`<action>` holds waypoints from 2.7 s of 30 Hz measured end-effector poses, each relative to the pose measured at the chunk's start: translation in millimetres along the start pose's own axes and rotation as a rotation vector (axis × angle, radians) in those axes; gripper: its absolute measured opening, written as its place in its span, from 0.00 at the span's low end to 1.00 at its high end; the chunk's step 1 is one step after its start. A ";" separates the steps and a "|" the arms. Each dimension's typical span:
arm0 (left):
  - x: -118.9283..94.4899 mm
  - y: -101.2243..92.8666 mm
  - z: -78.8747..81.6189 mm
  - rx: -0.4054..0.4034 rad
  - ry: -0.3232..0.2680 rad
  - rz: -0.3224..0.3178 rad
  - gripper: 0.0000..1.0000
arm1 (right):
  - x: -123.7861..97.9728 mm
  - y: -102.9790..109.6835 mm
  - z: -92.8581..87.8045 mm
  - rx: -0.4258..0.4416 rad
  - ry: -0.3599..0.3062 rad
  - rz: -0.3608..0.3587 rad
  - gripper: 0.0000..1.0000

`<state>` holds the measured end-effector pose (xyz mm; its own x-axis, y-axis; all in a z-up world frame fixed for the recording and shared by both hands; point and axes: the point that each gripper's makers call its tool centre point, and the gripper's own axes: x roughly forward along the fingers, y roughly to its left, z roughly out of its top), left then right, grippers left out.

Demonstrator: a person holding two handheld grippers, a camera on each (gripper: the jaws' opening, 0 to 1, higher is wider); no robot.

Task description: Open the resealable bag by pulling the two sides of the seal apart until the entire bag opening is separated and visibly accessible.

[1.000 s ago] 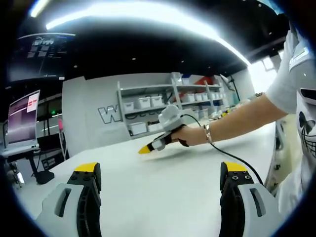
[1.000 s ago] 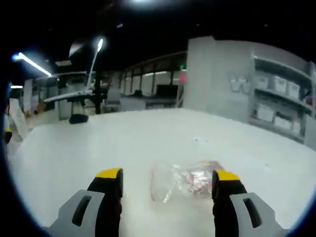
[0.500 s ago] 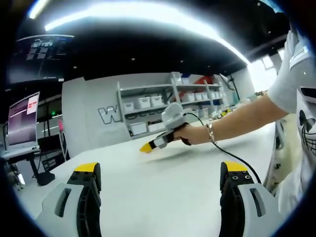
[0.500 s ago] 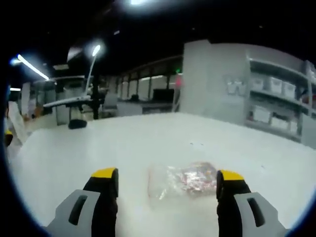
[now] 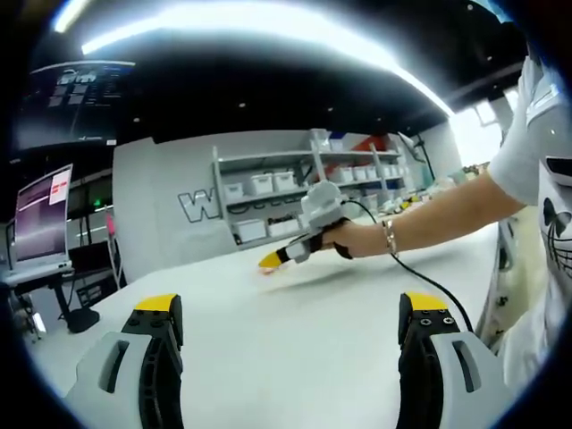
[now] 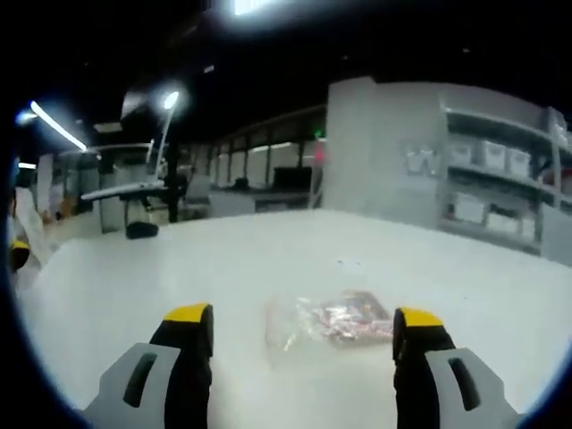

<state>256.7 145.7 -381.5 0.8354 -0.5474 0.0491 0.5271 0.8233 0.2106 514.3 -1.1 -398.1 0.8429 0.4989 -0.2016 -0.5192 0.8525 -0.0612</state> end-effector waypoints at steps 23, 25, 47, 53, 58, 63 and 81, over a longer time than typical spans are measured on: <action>-2.9 -5.8 1.1 0.008 0.012 0.003 0.99 | -27.3 -5.2 -5.1 0.024 -0.014 -0.018 0.88; -3.2 -7.1 1.2 0.009 0.013 0.001 0.99 | -30.7 -6.0 -5.4 0.024 -0.016 -0.020 0.88; -4.9 -14.3 3.3 0.017 0.010 -0.007 0.99 | -60.6 -4.1 -7.2 0.040 -0.041 -0.026 0.87; -5.3 -14.8 4.5 0.020 0.009 -0.007 0.99 | -61.9 -8.9 -6.1 0.048 -0.047 -0.024 0.87; -4.4 -17.0 3.3 0.018 0.011 -0.012 0.99 | -64.0 -8.0 -5.7 0.046 -0.051 -0.021 0.87; -4.7 -16.6 3.1 0.017 0.009 -0.010 0.99 | -67.1 -8.8 -4.3 0.045 -0.057 -0.020 0.87; -5.0 -16.4 -0.9 0.006 0.012 -0.011 0.99 | -74.3 -5.0 -8.1 0.059 -0.063 -0.007 0.85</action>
<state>244.1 135.1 -386.1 0.8316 -0.5543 0.0354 0.5350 0.8166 0.2166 453.1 -43.7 -390.7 0.8547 0.5002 -0.1391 -0.5056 0.8628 -0.0038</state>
